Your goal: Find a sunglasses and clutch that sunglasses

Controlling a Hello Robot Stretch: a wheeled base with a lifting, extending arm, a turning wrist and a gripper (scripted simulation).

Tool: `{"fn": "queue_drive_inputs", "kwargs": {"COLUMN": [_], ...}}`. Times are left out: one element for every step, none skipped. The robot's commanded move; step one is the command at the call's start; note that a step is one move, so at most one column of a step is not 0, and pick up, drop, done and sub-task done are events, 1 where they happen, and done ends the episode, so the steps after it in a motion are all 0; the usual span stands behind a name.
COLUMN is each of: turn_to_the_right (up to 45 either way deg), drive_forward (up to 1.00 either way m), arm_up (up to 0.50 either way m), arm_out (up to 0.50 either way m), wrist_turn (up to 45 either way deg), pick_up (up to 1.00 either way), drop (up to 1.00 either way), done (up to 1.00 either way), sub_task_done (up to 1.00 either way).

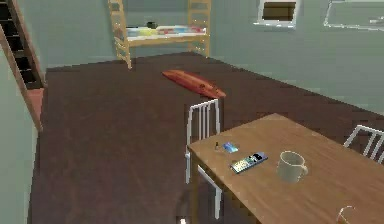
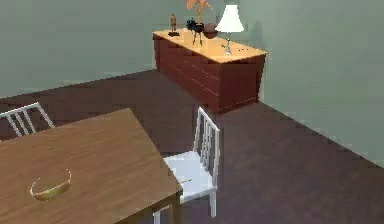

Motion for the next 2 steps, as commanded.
{"fn": "queue_drive_inputs", "kwargs": {"turn_to_the_right": [-36.0,0.0], "drive_forward": [0.0,0.0], "arm_up": [0.0,0.5], "arm_out": [0.0,0.0], "wrist_turn": [0.0,0.0], "pick_up": [0.0,0.0], "drop": [0.0,0.0], "done": [0.0,0.0], "sub_task_done": [0.0,0.0]}}
